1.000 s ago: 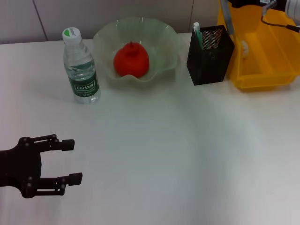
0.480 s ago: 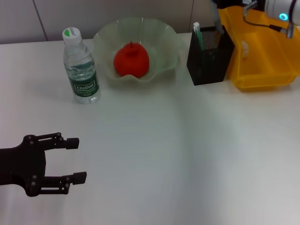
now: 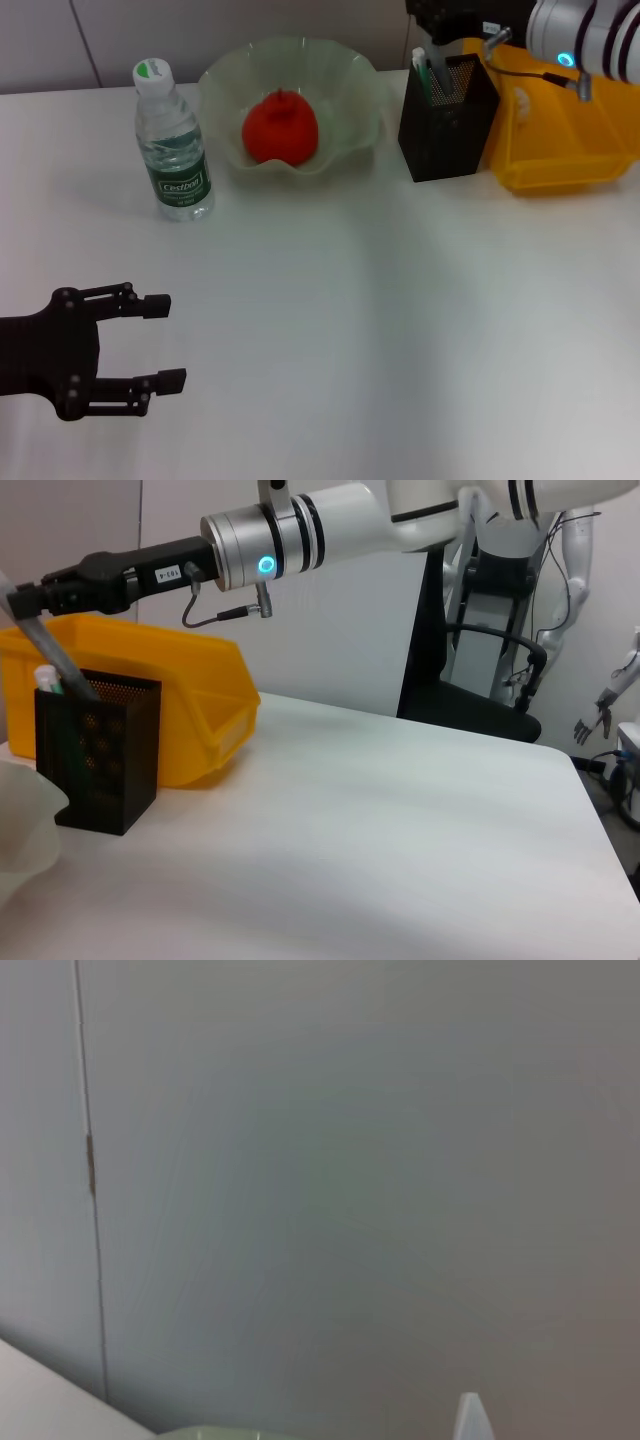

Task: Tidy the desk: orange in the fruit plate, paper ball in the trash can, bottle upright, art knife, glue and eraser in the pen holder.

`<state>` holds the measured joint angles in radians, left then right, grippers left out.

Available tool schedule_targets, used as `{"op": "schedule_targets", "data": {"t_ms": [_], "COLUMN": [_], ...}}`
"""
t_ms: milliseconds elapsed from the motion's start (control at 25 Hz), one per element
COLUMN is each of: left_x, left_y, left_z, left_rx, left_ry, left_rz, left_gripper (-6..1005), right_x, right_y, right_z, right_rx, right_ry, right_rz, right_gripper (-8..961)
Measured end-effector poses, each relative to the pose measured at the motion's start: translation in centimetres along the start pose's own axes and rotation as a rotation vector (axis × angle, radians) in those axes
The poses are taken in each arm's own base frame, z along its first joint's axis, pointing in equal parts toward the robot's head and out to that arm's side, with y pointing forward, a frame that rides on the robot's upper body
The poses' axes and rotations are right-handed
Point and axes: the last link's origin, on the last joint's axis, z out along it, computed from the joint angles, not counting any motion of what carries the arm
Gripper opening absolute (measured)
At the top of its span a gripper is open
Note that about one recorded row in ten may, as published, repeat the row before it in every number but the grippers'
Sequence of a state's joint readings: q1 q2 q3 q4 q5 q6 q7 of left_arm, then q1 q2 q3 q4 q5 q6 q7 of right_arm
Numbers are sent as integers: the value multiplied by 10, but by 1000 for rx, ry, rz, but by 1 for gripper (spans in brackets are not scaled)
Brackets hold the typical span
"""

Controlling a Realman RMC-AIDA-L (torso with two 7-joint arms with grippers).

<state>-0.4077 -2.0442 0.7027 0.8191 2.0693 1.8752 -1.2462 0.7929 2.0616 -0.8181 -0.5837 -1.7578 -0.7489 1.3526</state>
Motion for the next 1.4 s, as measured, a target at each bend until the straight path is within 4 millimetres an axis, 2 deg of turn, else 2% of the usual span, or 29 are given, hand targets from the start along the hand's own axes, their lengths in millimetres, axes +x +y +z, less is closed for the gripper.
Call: {"op": "schedule_targets", "data": {"t_ms": [160, 520, 560, 600, 640, 760, 800, 840, 960, 1000, 1040, 1120, 1200, 1400], "left_x": [-1, -2, -3, -2, -1, 0, 5, 5, 8, 8, 8, 10, 10, 7], "left_y": [1, 2, 2, 3, 4, 4, 5, 5, 4, 4, 4, 2, 2, 2], "left_z": [-1, -3, -3, -3, -4, -4, -4, -4, -4, -4, -4, 1, 2, 5], "left_rx": [2, 7, 7, 1, -3, -8, -19, -19, -18, -18, -18, -33, -34, -37], "left_ry": [2, 6, 6, 12, 17, 24, 51, 51, 71, 71, 71, 99, 101, 88], "left_rz": [-3, -9, -9, -12, -14, -17, -35, -35, -50, -50, -50, -98, -102, -96], "left_gripper": [822, 822, 822, 822, 822, 822, 822, 822, 822, 822, 822, 822, 822, 818], "right_x": [0, -2, -1, -3, -3, -6, -5, -5, 4, 14, 14, 27, 47, 65], "right_y": [1, -7, -8, -9, -9, -3, 5, 5, 24, 35, 35, 43, 56, 69], "right_z": [-3, -15, -23, -40, -40, -74, -101, -101, -136, -152, -152, -165, -179, -191], "right_rx": [25, 33, 25, -6, -6, -101, -177, -177, -316, -384, -384, -435, -519, -608], "right_ry": [-11, -34, -41, -60, -60, -84, -96, -96, -77, -48, -48, -19, 2, 40], "right_rz": [-10, 64, 83, 111, 111, 101, 79, 79, 49, 43, 43, 56, 59, 71], "right_gripper": [134, 437, 469, 502, 511, 536, 545, 554, 579, 588, 597, 614, 631, 737]}}
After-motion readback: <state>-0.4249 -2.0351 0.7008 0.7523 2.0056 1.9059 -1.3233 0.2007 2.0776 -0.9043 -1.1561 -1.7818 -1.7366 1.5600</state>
